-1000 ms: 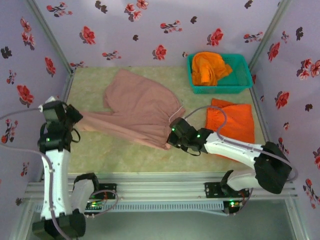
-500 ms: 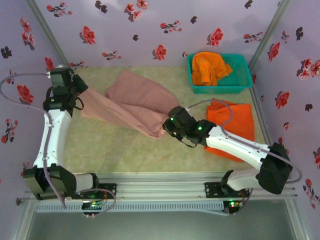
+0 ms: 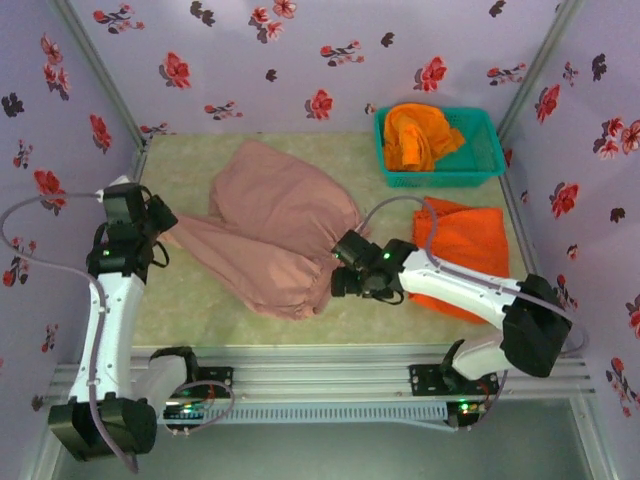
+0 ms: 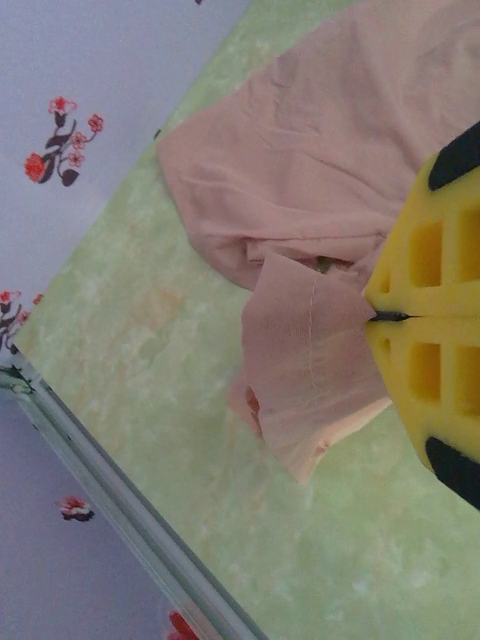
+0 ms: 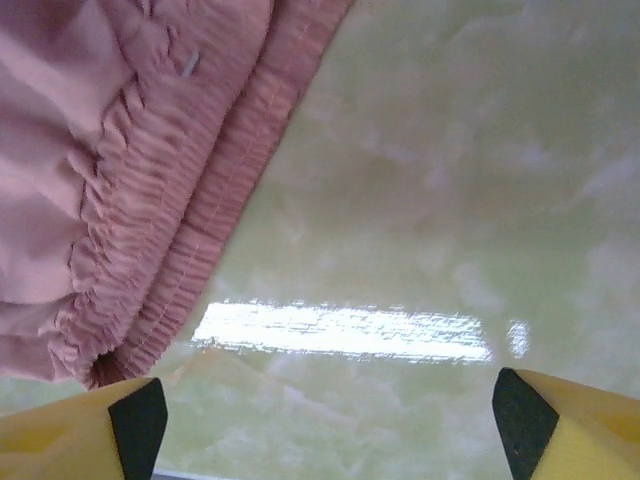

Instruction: Fold and stack the shorts

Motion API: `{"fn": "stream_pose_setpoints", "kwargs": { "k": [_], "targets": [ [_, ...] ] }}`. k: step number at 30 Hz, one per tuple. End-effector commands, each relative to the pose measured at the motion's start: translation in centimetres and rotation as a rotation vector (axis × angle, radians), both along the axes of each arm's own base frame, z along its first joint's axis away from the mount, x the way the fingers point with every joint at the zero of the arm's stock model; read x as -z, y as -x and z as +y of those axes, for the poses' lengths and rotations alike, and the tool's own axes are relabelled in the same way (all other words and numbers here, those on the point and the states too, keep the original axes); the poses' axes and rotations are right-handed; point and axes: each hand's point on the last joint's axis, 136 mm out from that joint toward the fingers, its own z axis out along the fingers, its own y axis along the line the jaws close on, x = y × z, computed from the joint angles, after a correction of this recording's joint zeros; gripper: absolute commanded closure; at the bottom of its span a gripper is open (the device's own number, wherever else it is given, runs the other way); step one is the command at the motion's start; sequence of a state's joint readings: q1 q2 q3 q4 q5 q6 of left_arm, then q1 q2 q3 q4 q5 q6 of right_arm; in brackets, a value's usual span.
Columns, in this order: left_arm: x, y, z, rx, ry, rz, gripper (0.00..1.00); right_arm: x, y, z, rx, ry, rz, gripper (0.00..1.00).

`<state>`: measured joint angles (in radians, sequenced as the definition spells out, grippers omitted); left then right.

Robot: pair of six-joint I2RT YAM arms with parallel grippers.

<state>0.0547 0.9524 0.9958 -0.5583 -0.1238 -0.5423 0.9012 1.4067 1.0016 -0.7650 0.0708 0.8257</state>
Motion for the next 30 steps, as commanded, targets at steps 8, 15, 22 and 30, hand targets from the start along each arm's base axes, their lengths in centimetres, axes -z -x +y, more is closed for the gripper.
{"fn": "stream_pose_setpoints", "kwargs": {
  "k": [8, 15, 22, 30],
  "targets": [
    [3.5, 2.9, 0.1, -0.026, 0.006, 0.064, 1.00, -1.9, -14.5, 3.5, 0.088, -0.133, -0.159, 0.13],
    [4.0, 4.1, 0.2, -0.042, 0.005, 0.062, 1.00, 2.4, -20.5, 3.7, 0.156, -0.122, -0.093, 0.14],
    [3.6, 5.4, 0.2, -0.058, 0.024, 0.049, 1.00, 6.1, -24.7, 3.4, 0.163, -0.048, -0.046, 0.14],
    [4.4, 7.0, -1.0, -0.049, 0.091, 0.044, 1.00, 8.0, -30.8, 3.1, 0.144, 0.043, -0.049, 0.14]
  ]
}}
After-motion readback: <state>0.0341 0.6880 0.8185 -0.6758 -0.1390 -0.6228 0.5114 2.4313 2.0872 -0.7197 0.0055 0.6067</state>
